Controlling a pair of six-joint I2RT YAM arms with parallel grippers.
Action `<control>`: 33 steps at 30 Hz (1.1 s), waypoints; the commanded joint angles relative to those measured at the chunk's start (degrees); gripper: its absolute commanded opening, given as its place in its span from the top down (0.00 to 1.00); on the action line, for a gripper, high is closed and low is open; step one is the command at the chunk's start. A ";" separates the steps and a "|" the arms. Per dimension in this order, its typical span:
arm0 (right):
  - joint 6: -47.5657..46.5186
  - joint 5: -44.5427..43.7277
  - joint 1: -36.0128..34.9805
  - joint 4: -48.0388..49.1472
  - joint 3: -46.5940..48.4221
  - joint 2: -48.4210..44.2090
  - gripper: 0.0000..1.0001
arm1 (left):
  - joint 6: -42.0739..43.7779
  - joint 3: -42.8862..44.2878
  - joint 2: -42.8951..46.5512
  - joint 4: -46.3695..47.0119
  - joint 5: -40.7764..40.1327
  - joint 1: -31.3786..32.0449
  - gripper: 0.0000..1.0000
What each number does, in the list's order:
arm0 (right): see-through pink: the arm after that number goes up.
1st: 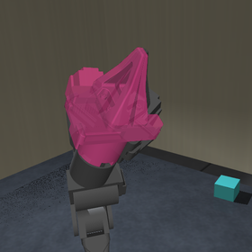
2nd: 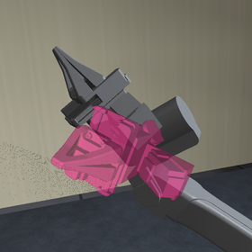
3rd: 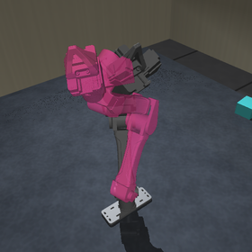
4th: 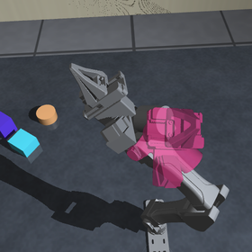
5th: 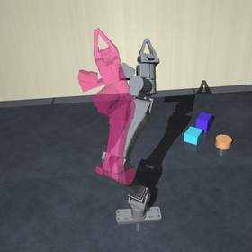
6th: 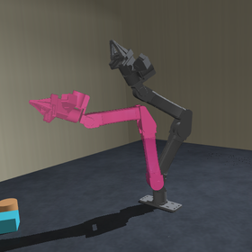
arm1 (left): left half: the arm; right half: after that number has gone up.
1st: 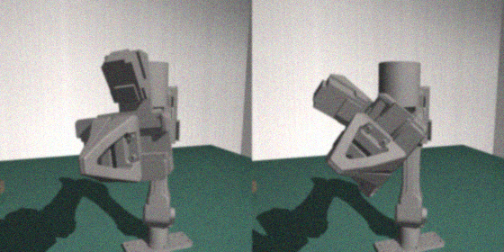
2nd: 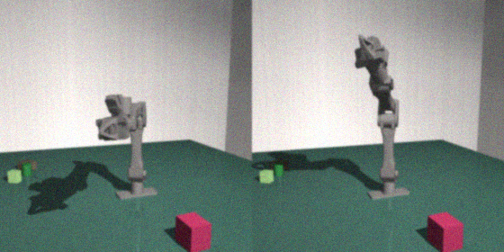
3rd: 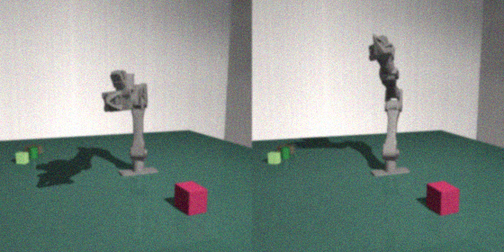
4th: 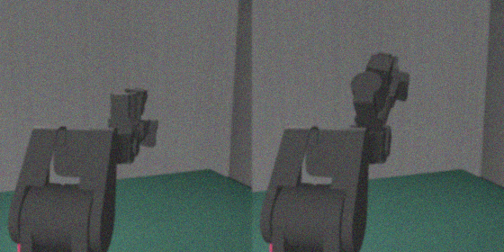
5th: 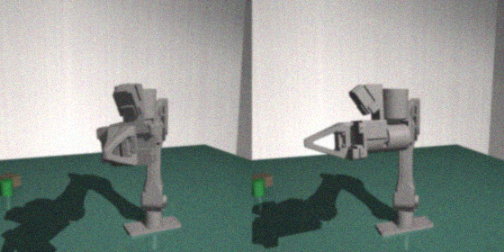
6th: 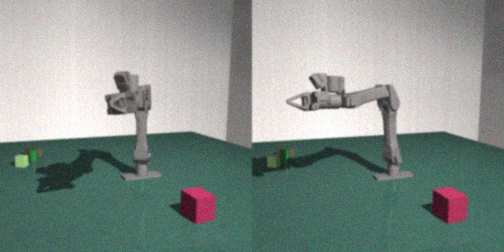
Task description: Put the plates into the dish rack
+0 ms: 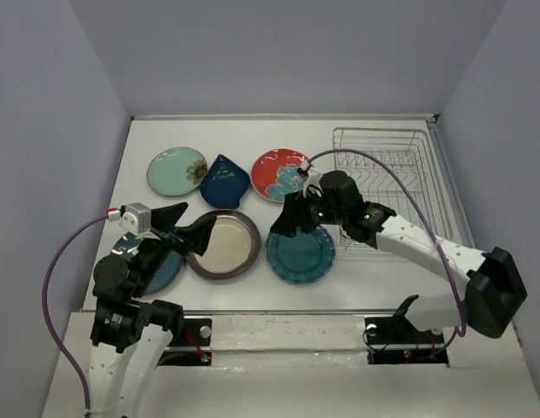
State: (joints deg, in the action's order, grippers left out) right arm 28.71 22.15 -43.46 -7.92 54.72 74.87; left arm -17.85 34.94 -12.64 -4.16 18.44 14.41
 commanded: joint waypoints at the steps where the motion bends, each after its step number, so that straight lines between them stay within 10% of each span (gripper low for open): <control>1: -1.37 -2.73 -0.57 6.25 3.29 1.59 0.29 | 1.15 -0.04 -0.19 1.70 1.52 -0.35 0.01; 33: -5.77 9.04 2.94 9.68 19.46 38.50 0.42 | 0.97 -0.66 1.04 1.53 1.16 -0.26 0.01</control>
State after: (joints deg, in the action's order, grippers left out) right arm 23.59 28.93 -40.32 -1.39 70.98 111.48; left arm -17.61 34.81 -12.40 -4.34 18.70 14.41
